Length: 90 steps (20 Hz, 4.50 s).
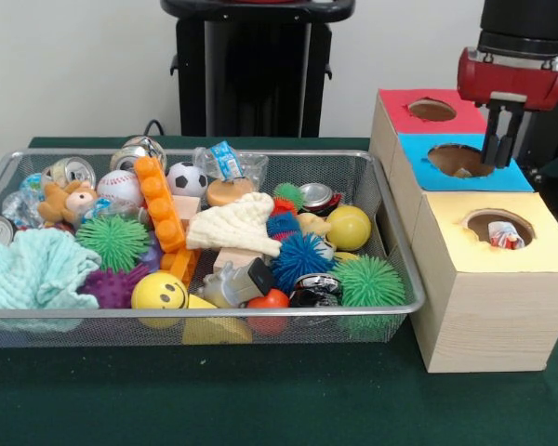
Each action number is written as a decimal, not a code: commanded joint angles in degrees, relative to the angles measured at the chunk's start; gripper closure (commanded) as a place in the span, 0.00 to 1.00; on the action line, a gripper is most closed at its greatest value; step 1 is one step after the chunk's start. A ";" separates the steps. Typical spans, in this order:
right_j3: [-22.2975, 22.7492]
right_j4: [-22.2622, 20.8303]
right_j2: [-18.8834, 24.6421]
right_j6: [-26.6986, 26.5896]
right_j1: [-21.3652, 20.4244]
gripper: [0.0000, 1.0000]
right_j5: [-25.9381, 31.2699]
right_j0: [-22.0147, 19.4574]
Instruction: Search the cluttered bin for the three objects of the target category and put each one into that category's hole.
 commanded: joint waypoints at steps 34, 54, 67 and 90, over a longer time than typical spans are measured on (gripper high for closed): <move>2.01 20.20 -14.52 48.34 12.81 1.00 16.21 14.01; 0.43 21.82 -10.88 46.94 14.99 1.00 11.58 11.12; -2.31 25.24 -8.83 47.04 19.76 1.00 7.44 10.56; -2.74 28.44 -12.07 49.16 18.76 1.00 12.53 14.56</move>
